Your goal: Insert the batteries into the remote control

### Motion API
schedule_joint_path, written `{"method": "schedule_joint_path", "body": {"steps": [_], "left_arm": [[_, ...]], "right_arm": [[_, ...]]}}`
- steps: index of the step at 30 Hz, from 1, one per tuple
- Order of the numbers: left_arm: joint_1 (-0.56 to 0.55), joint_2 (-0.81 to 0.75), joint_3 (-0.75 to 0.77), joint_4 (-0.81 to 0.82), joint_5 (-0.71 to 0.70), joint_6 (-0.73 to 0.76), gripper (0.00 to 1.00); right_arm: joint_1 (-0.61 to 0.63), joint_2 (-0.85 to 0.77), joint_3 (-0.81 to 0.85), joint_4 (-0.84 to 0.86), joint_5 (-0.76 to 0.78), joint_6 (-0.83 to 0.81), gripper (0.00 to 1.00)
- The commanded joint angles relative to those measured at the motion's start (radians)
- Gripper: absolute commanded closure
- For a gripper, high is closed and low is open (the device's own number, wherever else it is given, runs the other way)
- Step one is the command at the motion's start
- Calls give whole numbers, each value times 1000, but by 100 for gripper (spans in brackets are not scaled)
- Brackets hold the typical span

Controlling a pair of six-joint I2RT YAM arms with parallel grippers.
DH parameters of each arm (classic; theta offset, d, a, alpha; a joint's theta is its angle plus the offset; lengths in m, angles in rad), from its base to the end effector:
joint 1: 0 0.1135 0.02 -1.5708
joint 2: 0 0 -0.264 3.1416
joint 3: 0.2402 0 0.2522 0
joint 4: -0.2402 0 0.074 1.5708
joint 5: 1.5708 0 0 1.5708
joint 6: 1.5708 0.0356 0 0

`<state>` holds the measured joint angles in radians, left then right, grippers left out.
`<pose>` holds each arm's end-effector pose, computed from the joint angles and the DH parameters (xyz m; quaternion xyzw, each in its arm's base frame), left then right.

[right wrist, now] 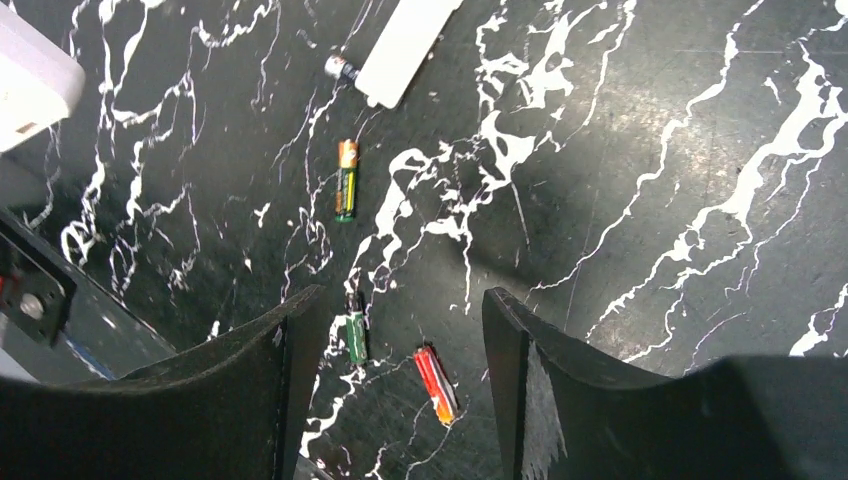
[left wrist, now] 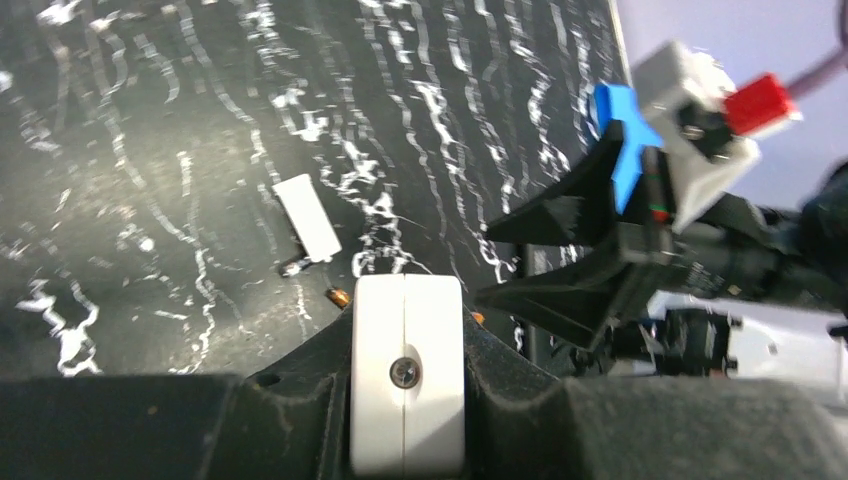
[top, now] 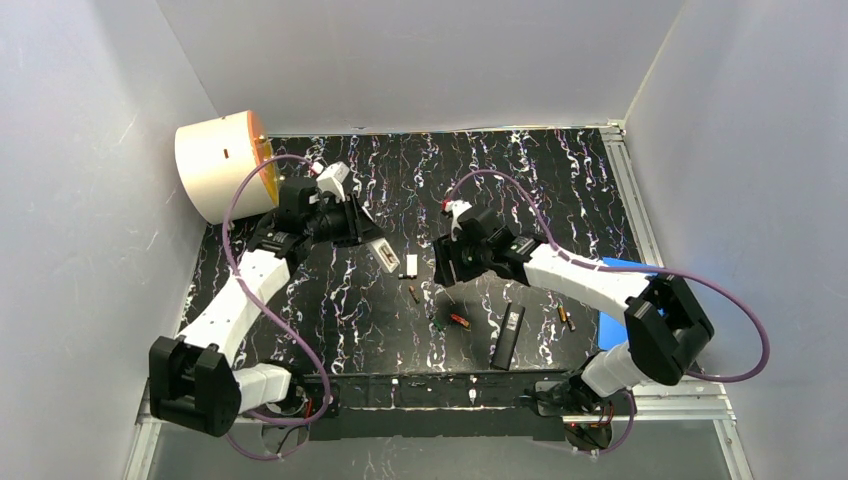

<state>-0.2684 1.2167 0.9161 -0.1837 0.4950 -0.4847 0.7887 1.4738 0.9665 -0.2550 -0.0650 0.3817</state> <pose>0.2591 -0.0888 0.2969 0.0363 0.8388 -0.3793 0.3889 0.2217 0.2265 0.2341 -0.1982 0.8974 0.2420 0.3112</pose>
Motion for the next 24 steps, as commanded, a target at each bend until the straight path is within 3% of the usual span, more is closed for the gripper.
{"method": "schedule_joint_path", "body": {"steps": [1, 7, 11, 14, 24], "left_arm": [[0, -80, -21, 96, 234, 140, 100], [0, -187, -47, 153, 267, 212, 100], [1, -242, -27, 196, 340, 171, 100], [1, -256, 0, 261, 403, 108, 100], [0, -259, 105, 248, 564, 92, 100]], "right_arm": [[59, -60, -19, -10, 42, -122, 33], [113, -35, -5, 24, 176, -17, 35], [138, 4, 25, 35, 232, 25, 35], [155, 61, 70, 19, 251, 43, 35], [224, 281, 249, -84, 246, 14, 40]]}}
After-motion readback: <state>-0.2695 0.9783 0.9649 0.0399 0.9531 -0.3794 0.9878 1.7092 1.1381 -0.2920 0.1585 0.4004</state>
